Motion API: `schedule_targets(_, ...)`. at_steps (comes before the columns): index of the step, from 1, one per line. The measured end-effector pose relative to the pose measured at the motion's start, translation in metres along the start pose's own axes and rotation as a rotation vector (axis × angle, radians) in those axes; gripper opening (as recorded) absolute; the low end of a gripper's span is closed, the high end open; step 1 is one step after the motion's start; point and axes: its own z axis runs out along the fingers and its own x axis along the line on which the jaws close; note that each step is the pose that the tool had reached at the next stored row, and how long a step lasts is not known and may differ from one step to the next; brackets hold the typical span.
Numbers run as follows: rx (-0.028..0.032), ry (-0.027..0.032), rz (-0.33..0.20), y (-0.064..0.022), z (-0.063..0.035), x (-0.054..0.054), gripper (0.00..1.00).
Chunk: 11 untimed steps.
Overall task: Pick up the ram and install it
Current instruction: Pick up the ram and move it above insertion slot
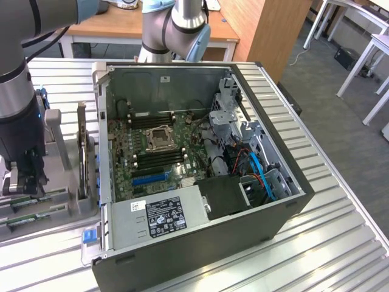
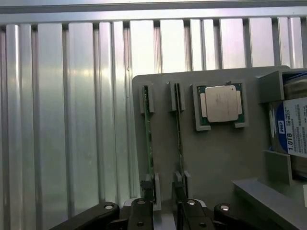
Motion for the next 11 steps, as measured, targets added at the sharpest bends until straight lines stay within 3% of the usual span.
schedule_targets(11, -0.0009, 0.0086, -0.049, -0.0002, 0.0047, 0.0001, 0.3)
